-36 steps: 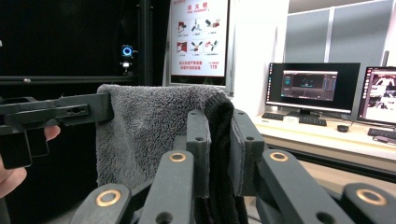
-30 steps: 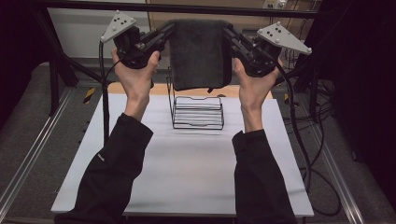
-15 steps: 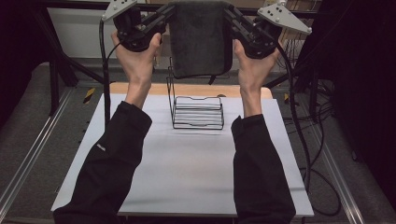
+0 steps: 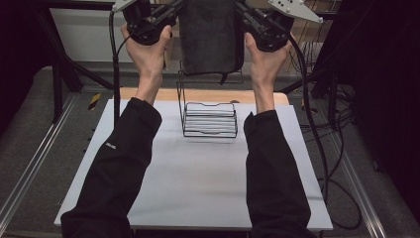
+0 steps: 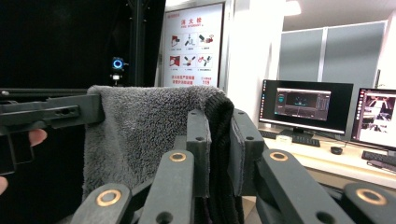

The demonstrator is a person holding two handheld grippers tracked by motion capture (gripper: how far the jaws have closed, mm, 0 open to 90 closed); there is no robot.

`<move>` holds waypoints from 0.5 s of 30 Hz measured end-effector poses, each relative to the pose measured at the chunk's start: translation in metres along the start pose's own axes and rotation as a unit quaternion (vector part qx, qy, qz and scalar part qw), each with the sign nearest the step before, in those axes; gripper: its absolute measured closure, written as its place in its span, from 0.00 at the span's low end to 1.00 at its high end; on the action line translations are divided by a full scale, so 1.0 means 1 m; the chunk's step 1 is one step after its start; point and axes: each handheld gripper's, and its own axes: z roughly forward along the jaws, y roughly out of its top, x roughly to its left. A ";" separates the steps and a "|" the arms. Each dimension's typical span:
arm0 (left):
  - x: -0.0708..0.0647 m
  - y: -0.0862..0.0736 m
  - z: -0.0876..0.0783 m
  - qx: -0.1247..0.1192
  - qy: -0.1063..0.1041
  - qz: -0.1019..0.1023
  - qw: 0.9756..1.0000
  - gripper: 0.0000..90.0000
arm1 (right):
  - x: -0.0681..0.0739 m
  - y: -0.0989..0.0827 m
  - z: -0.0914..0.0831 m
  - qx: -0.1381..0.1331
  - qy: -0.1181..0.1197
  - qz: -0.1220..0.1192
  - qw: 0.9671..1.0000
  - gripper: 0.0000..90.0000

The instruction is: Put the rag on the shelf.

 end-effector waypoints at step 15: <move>0.016 -0.032 0.002 0.029 -0.006 -0.006 1.000 0.90 | 0.000 -0.028 0.007 0.039 -0.003 -0.009 0.999 0.90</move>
